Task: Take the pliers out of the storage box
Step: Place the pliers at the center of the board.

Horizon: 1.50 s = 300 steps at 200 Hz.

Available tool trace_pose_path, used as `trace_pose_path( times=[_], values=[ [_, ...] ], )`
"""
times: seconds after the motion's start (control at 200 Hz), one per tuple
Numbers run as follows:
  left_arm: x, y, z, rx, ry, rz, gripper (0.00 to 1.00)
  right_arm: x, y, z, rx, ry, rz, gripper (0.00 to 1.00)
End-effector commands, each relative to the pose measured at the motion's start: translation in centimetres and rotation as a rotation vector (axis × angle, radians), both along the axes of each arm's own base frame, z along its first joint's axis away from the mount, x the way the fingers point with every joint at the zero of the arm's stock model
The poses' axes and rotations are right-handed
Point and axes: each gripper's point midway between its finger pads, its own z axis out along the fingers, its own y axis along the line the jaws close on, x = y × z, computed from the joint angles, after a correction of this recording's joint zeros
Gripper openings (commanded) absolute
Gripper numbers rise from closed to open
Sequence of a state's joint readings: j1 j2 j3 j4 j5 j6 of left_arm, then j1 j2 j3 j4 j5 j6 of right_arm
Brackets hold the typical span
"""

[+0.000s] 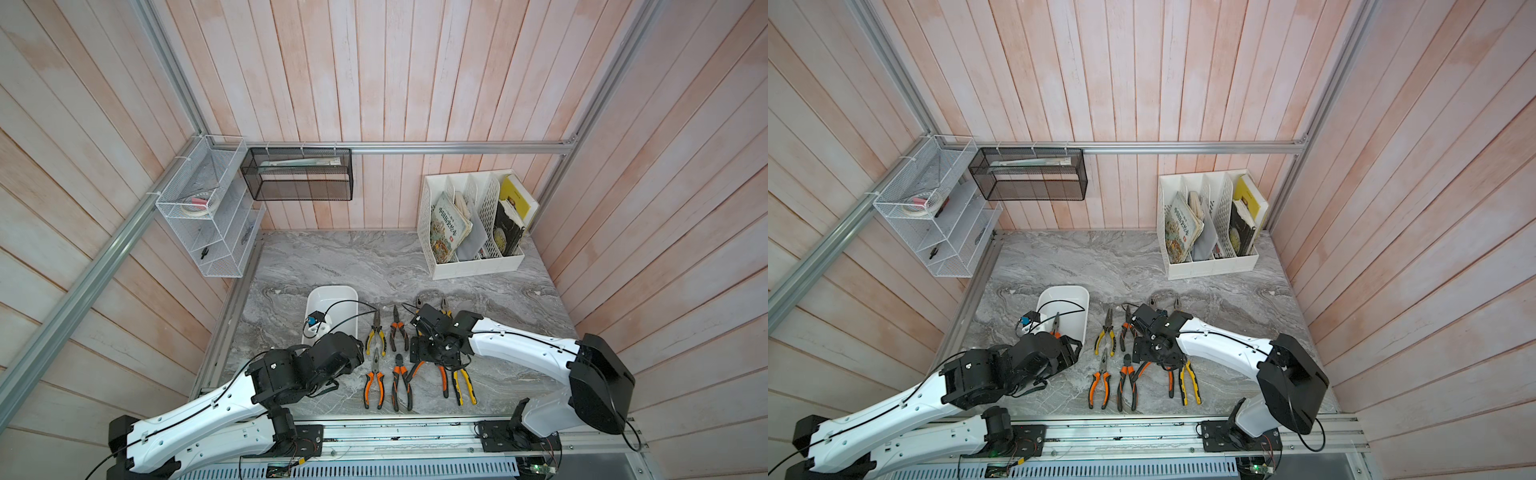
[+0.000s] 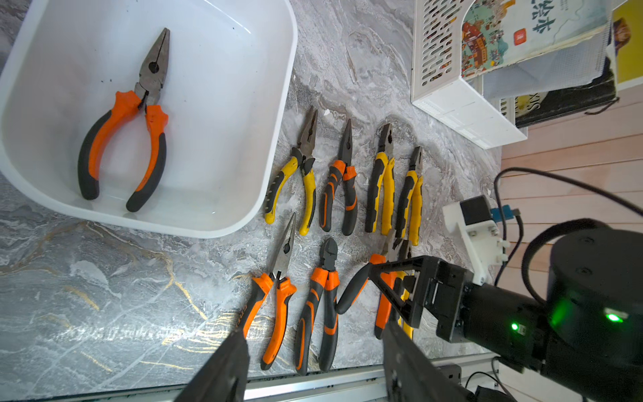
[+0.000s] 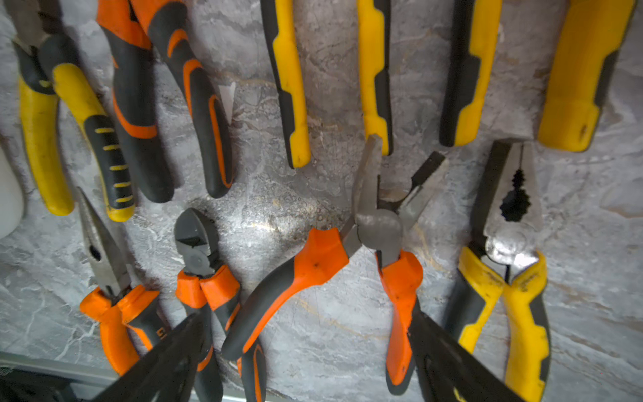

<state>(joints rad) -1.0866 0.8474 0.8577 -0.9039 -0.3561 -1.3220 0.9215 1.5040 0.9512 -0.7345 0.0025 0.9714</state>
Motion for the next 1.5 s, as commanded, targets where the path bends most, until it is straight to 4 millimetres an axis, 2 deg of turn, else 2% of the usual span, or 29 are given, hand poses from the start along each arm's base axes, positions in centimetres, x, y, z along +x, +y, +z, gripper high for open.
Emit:
trace_pose_path(
  times=[0.0,0.395,0.725,0.93,1.21,1.495],
  values=[
    [0.0,0.2,-1.1,0.027,0.014,0.001,0.65,-0.4,-0.7,-0.9,-0.066,0.030,0.022,0.97],
    [-0.4,0.0,-1.7,0.036,0.037,-0.024,0.66,-1.7,-0.9,-3.0,-0.068,0.083,0.098,0.95],
    [-0.3,0.1,-1.5,0.042,0.042,-0.015,0.68,-3.5,-2.0,-3.9,-0.050,0.116,0.157,0.86],
    [-0.2,-0.6,-1.5,0.043,0.049,-0.025,0.68,-4.3,-2.1,-3.8,-0.018,0.122,0.164,0.75],
    [-0.4,-1.3,-3.3,0.065,0.094,-0.044,0.68,-5.8,-2.0,-3.6,-0.006,0.117,0.178,0.59],
    [-0.6,-1.3,-4.1,0.070,0.113,-0.043,0.68,-7.1,-1.5,-3.5,-0.100,0.093,0.247,0.45]
  ],
)
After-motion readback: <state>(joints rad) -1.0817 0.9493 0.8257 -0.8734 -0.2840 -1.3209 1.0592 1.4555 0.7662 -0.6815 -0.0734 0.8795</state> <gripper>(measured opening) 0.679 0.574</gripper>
